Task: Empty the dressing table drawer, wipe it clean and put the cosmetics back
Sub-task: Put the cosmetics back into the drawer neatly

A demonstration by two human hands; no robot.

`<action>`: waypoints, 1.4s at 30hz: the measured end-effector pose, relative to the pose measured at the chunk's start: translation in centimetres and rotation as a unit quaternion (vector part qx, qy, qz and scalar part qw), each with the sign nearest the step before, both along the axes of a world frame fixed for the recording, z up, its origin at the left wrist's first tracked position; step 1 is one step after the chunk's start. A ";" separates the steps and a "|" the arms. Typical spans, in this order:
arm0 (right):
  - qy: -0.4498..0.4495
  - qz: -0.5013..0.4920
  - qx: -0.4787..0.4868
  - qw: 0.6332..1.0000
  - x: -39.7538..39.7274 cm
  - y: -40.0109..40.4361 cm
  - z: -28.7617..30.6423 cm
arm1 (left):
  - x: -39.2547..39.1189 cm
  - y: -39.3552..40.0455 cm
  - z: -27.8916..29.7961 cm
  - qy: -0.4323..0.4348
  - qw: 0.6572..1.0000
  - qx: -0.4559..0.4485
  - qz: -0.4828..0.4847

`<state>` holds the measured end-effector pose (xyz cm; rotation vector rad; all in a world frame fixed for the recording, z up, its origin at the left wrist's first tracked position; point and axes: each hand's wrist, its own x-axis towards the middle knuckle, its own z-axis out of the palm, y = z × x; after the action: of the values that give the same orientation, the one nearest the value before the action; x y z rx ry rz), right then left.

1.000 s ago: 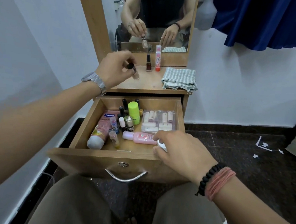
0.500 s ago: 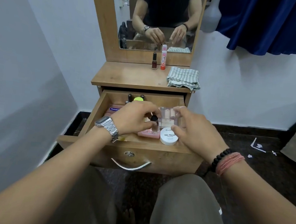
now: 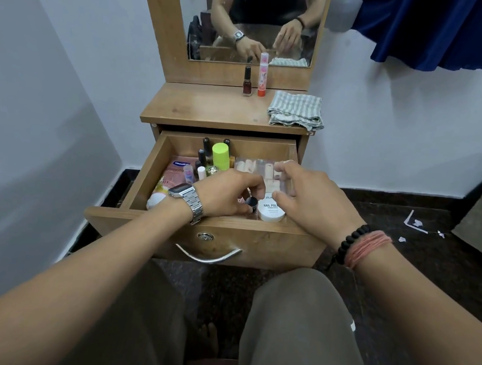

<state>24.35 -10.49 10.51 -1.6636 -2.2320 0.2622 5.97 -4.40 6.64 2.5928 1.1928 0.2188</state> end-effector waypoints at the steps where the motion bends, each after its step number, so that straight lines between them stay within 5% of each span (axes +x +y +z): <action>1: 0.001 0.001 -0.001 1.000 0.0 0.0 0.0 | 0.1 0.0 0.0 0.002 1.000 0.001 0.001; 13: -0.003 0.001 -0.006 1.000 -0.3 -0.2 0.2 | -0.5 0.7 0.9 -0.005 1.000 0.014 0.007; 22: -0.020 0.020 -0.014 0.999 -1.3 -1.1 0.3 | -0.2 10.2 4.8 -0.114 0.964 0.159 0.183; 26: -0.031 0.029 0.001 0.999 -2.0 -1.5 0.1 | 0.6 15.3 6.9 -0.074 0.947 0.214 0.228; 34: -0.033 0.051 0.004 0.998 -2.2 -2.1 0.2 | 1.8 20.7 8.5 0.018 0.948 0.192 0.254; 42: -0.035 0.052 0.005 0.998 -2.1 -1.9 0.0 | 0.8 20.0 7.8 -0.065 0.940 0.202 0.267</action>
<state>22.25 -12.43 10.54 -1.5769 -2.3729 0.2217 6.73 15.65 14.43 2.4432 1.9500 0.8070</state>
